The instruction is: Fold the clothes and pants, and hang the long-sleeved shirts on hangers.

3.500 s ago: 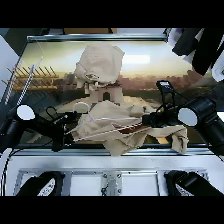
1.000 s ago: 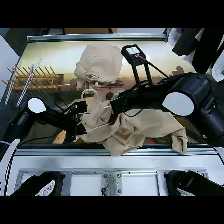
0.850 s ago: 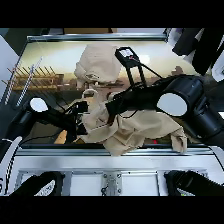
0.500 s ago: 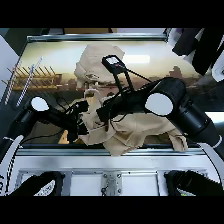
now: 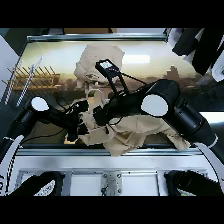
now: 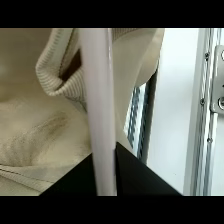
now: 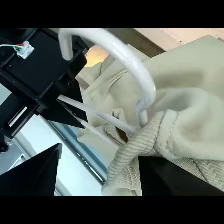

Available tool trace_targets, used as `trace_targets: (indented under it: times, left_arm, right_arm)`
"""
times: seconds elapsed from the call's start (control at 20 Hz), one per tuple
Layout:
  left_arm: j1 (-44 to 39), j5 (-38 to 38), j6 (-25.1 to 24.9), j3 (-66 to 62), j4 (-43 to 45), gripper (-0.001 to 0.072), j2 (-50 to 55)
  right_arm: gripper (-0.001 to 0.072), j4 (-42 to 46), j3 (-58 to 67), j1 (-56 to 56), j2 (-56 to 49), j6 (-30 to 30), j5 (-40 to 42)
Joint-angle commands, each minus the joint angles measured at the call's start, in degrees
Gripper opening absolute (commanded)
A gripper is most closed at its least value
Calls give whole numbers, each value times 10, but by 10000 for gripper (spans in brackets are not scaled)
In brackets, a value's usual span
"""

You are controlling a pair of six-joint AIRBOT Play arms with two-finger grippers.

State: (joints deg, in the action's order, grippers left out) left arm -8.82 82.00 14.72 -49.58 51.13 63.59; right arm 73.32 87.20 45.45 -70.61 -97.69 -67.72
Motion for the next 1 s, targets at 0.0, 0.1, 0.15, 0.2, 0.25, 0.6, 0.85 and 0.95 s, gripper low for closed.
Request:
trace_targets:
  times: [0.0,0.1,0.15,0.2,0.25,0.6,0.85,0.95]
  left_arm:
    - [0,1,0,0,1,16,0]
    - [0,0,0,0,1,17,0]
    - [0,0,0,0,1,17,0]
    - [0,0,0,0,1,17,0]
    - [0,0,0,0,1,17,0]
    - [0,0,0,0,1,17,0]
    - [0,0,0,0,1,17,0]
    - [0,0,0,0,1,17,0]
  right_arm:
    - [516,1,10,-13,7,10,-37]
    - [516,1,32,-35,10,10,-96]
    - [516,0,44,-47,10,11,-126]
    - [517,-1,54,-59,12,11,-149]
    - [517,-2,61,-69,15,15,-162]
    - [519,-218,66,-185,17,234,-215]
    - [515,-325,66,-329,18,296,-239]
    - [515,-325,65,-354,17,313,-240]
